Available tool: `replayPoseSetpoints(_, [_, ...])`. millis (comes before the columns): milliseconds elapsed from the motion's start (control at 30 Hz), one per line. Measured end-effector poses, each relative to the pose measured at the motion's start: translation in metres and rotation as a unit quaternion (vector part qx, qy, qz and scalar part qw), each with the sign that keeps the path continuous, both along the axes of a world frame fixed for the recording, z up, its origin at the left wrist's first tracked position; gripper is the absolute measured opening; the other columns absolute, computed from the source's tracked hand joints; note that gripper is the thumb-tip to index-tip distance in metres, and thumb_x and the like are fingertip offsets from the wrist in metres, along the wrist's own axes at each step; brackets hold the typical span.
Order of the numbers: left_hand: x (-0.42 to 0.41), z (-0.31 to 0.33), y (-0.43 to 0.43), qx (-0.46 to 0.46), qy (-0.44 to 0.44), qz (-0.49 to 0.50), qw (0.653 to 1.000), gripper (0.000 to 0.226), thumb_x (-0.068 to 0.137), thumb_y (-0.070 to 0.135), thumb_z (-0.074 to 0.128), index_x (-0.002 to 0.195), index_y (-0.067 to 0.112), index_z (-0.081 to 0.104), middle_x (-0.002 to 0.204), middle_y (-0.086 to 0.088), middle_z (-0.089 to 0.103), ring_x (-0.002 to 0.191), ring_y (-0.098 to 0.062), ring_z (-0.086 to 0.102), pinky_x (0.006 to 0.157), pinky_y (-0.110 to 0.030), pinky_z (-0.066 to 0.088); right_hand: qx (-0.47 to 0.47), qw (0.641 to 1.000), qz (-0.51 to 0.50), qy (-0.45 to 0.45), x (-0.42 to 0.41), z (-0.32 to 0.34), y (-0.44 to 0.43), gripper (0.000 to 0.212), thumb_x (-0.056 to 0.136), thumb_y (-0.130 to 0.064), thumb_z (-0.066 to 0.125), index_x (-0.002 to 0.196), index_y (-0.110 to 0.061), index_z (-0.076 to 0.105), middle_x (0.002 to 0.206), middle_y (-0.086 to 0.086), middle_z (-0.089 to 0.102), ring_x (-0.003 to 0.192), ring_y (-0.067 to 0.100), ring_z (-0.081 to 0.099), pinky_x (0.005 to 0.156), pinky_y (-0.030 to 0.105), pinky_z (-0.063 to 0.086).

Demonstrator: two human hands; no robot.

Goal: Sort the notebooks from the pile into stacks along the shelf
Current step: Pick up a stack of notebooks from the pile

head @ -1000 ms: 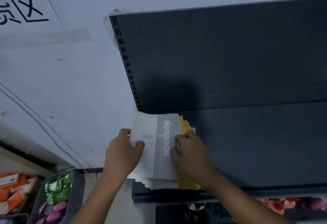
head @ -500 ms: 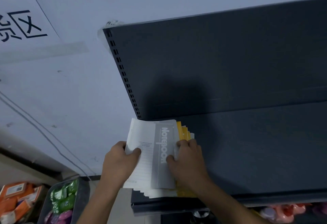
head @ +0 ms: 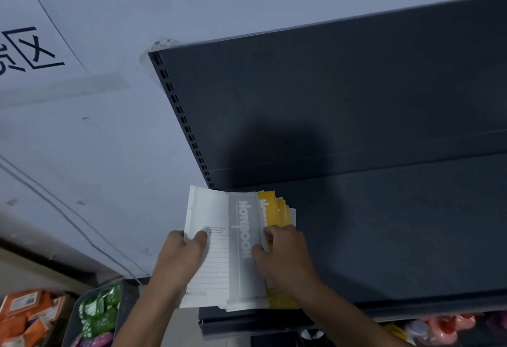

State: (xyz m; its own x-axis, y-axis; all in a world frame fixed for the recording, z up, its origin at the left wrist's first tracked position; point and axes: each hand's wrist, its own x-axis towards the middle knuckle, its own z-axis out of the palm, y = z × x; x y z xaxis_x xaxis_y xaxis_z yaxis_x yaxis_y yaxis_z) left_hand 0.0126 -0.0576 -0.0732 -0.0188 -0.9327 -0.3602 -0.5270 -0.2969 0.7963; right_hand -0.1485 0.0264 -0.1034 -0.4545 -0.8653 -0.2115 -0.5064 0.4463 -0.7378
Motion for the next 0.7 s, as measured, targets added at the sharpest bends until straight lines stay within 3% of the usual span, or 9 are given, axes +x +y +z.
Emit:
replayPoseSetpoints(133, [0.0, 0.003, 0.0, -0.042, -0.051, -0.012, 0.998, 0.038, 0.09, 0.041, 0.067, 0.108, 0.011, 0.053, 0.095, -0.005, 0.067, 0.082, -0.019, 0.064, 0.063, -0.032, 0.047, 0.022, 0.998, 0.001, -0.054, -0.001, 0.004, -0.004, 0.041, 0.093, -0.037, 0.056, 0.132, -0.022, 0.059, 0.127, 0.001, 0.051, 0.126, 0.02, 0.035, 0.1, 0.031, 0.041])
replayPoseSetpoints(267, [-0.002, 0.006, 0.005, -0.088, -0.091, -0.017, 0.992, 0.034, 0.092, 0.026, 0.067, 0.114, 0.018, 0.043, 0.086, 0.006, 0.056, 0.075, -0.009, 0.056, 0.059, -0.029, 0.039, 0.04, 0.995, 0.008, -0.092, -0.002, 0.008, -0.006, 0.042, 0.092, -0.037, 0.055, 0.132, -0.027, 0.058, 0.13, 0.001, 0.052, 0.128, 0.022, 0.032, 0.108, 0.034, 0.037])
replayPoseSetpoints(433, [0.001, 0.011, 0.002, -0.113, -0.124, -0.036, 0.985, 0.012, 0.094, 0.022, 0.063, 0.091, 0.015, 0.055, 0.082, 0.002, 0.062, 0.073, -0.011, 0.057, 0.055, -0.027, 0.037, 0.044, 0.993, 0.028, -0.111, 0.003, 0.014, -0.007, 0.041, 0.093, -0.037, 0.056, 0.132, -0.029, 0.056, 0.134, 0.003, 0.044, 0.132, 0.024, 0.028, 0.104, 0.031, 0.036])
replayPoseSetpoints(600, [0.006, 0.016, -0.001, -0.123, -0.122, -0.051, 0.983, 0.006, 0.093, 0.022, 0.065, 0.089, 0.019, 0.06, 0.084, 0.002, 0.069, 0.075, -0.015, 0.064, 0.058, -0.028, 0.045, 0.048, 0.994, 0.032, -0.094, 0.01, 0.019, -0.006, 0.039, 0.094, -0.039, 0.055, 0.129, -0.023, 0.058, 0.126, 0.003, 0.039, 0.131, 0.024, 0.029, 0.101, 0.031, 0.036])
replayPoseSetpoints(700, [0.003, 0.017, 0.002, -0.175, -0.187, -0.057, 0.965, 0.014, 0.091, 0.024, 0.066, 0.083, 0.015, 0.061, 0.074, 0.003, 0.064, 0.067, -0.013, 0.058, 0.053, -0.025, 0.04, 0.048, 0.995, 0.037, -0.081, 0.016, 0.02, -0.005, 0.034, 0.093, -0.039, 0.055, 0.12, -0.019, 0.058, 0.119, 0.002, 0.038, 0.123, 0.022, 0.031, 0.101, 0.033, 0.039])
